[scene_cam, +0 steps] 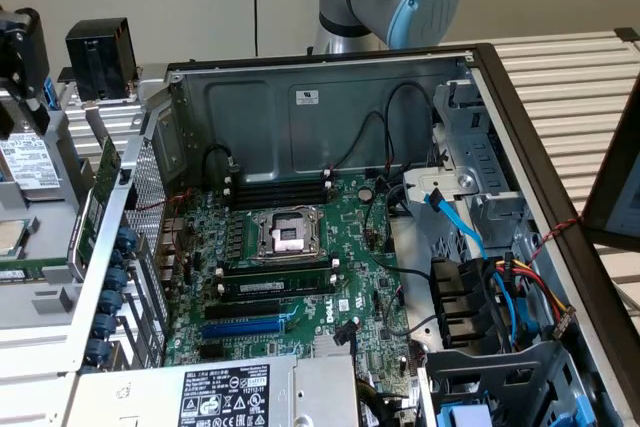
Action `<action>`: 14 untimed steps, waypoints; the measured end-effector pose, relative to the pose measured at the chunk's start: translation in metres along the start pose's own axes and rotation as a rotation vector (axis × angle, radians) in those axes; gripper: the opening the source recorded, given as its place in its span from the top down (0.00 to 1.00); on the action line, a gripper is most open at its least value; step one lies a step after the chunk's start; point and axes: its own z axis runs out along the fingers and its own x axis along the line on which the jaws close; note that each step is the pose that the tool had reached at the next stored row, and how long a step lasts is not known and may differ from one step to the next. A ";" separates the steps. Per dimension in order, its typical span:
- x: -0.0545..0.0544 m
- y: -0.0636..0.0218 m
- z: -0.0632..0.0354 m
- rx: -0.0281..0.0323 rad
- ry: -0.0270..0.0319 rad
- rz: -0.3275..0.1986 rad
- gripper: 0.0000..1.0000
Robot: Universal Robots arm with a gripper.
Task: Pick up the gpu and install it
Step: 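Pick up the gpu and move the gpu toward the slot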
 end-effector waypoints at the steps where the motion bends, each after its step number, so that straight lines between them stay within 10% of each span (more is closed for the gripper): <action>1: 0.000 -0.0001 0.0010 -0.0003 -0.0037 0.000 0.51; 6: 0.002 -0.0012 0.0072 -0.0001 -0.0209 0.014 0.51; 14: 0.006 -0.0036 0.0211 0.0043 -0.0297 0.056 0.51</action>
